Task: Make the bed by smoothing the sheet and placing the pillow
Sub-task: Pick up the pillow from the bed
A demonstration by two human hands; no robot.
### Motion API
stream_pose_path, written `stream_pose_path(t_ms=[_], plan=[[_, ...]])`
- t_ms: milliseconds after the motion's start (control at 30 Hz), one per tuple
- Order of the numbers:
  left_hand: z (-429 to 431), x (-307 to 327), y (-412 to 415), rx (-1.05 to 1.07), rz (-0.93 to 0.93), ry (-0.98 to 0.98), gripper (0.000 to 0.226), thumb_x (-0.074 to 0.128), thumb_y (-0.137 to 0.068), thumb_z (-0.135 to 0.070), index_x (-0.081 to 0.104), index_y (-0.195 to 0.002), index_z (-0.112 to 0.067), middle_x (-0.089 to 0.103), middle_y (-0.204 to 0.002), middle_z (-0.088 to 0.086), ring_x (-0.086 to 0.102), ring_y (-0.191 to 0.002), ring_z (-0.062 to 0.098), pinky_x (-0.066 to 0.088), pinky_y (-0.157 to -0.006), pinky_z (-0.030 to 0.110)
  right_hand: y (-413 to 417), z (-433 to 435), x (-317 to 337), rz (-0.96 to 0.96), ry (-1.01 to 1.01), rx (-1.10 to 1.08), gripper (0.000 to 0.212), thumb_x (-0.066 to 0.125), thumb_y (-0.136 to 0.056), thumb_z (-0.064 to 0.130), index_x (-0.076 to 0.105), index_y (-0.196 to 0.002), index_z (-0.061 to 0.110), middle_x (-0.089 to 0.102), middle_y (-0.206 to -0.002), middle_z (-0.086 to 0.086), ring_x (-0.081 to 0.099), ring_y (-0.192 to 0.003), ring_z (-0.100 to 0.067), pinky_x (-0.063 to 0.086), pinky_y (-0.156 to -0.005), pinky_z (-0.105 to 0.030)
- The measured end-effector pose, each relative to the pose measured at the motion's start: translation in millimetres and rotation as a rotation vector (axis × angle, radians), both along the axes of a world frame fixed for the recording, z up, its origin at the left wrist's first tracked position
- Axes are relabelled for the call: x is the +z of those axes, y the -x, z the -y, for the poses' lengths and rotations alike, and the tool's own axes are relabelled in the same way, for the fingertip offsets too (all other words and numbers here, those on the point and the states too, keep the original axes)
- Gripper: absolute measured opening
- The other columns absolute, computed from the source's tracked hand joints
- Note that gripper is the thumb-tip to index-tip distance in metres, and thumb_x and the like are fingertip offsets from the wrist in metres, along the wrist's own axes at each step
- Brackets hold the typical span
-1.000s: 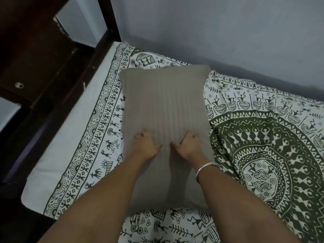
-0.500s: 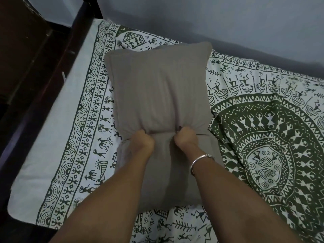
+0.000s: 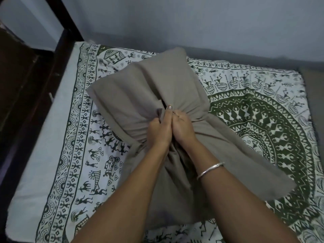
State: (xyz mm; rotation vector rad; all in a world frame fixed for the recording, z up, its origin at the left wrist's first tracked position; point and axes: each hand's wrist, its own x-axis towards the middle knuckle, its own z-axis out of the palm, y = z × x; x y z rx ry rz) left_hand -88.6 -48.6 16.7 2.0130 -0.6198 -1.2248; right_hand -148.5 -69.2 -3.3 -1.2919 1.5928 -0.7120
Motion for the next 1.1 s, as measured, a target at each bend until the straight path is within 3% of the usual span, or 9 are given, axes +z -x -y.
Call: stream_pose_path(t_ms=[200, 267, 333, 467, 667, 867, 933, 1033, 1100], plan=[[-24, 41, 66, -0.219, -0.181, 0.013, 0.047, 0.062, -0.076, -0.058, 0.069, -0.072, -0.011, 0.071, -0.076, 0.004, 0.067, -0.079, 0.019, 0.051, -0.075, 0.036, 78, -46, 47, 0.088, 0.135, -0.086, 0.029, 0.037, -0.079, 0.022, 0.063, -0.072, 0.032, 0.067, -0.083, 0.004, 0.06, -0.085, -0.017, 0.049, -0.083, -0.045], [-36, 58, 94, -0.35, -0.188, 0.02, 0.038, 0.06, -0.082, -0.046, 0.068, -0.076, -0.009, 0.071, -0.082, 0.008, 0.066, -0.082, 0.022, 0.05, -0.073, 0.035, 108, -71, 60, 0.09, 0.16, -0.133, 0.036, 0.037, -0.079, 0.02, 0.071, -0.089, 0.019, 0.069, -0.093, -0.001, 0.06, -0.092, -0.016, 0.048, -0.088, -0.041], [-50, 75, 124, -0.514, -0.097, 0.047, 0.04, 0.053, -0.086, -0.04, 0.066, -0.088, -0.002, 0.069, -0.092, 0.014, 0.064, -0.088, 0.027, 0.047, -0.072, 0.035, 140, -99, 72, 0.111, 0.191, -0.212, 0.04, 0.038, -0.078, 0.019, 0.07, -0.101, 0.013, 0.07, -0.101, -0.004, 0.061, -0.096, -0.014, 0.047, -0.091, -0.038], [-101, 105, 205, -0.867, 0.187, 0.192, 0.042, 0.04, -0.094, -0.029, 0.062, -0.103, 0.005, 0.059, -0.114, 0.029, 0.055, -0.103, 0.04, 0.041, -0.077, 0.038, 206, -173, 95, 0.208, 0.285, -0.47, 0.03, 0.038, -0.08, 0.017, 0.065, -0.093, 0.022, 0.066, -0.089, 0.012, 0.059, -0.082, 0.007, 0.046, -0.084, -0.019], [-217, 143, 330, -1.273, 0.366, 0.475, 0.037, 0.042, -0.092, -0.029, 0.062, -0.09, 0.002, 0.063, -0.104, 0.027, 0.057, -0.099, 0.04, 0.033, -0.068, 0.035, 303, -307, 116, 0.305, 0.372, -0.93, 0.034, 0.043, -0.097, 0.009, 0.067, -0.087, 0.03, 0.068, -0.088, 0.012, 0.06, -0.089, -0.004, 0.046, -0.091, -0.032], [-362, 170, 454, -1.626, 0.098, 0.726, 0.035, 0.04, -0.077, -0.039, 0.037, -0.053, -0.013, 0.059, -0.074, 0.027, 0.057, -0.075, 0.037, 0.031, -0.06, 0.037, 394, -457, 145, 0.188, 0.546, -1.288, 0.023, 0.046, -0.09, 0.018, 0.061, -0.098, 0.033, 0.066, -0.102, 0.008, 0.06, -0.098, -0.008, 0.045, -0.094, -0.027], [-416, 176, 489, -1.744, -0.042, 0.764, 0.04, 0.044, -0.08, -0.035, 0.031, -0.047, -0.017, 0.051, -0.053, 0.015, 0.05, -0.06, 0.033, 0.026, -0.053, 0.035, 421, -512, 151, 0.094, 0.605, -1.388, 0.022, 0.043, -0.088, 0.02, 0.06, -0.1, 0.028, 0.065, -0.1, 0.009, 0.059, -0.096, -0.004, 0.045, -0.093, -0.026], [-495, 180, 535, -1.892, -0.231, 0.774, 0.04, 0.046, -0.08, -0.034, 0.03, -0.046, -0.02, 0.039, -0.037, -0.006, 0.036, -0.043, 0.009, 0.023, -0.048, 0.031, 455, -593, 159, -0.09, 0.641, -1.519, 0.018, 0.041, -0.087, 0.016, 0.057, -0.091, 0.022, 0.061, -0.086, 0.018, 0.057, -0.08, 0.006, 0.045, -0.078, -0.019], [-548, 183, 563, -1.987, -0.337, 0.774, 0.038, 0.044, -0.077, -0.034, 0.029, -0.045, -0.02, 0.039, -0.037, -0.009, 0.035, -0.041, 0.006, 0.023, -0.048, 0.029, 474, -646, 165, -0.22, 0.63, -1.629, 0.016, 0.041, -0.088, 0.015, 0.049, -0.079, 0.026, 0.056, -0.075, 0.019, 0.053, -0.07, 0.009, 0.041, -0.067, -0.012]])
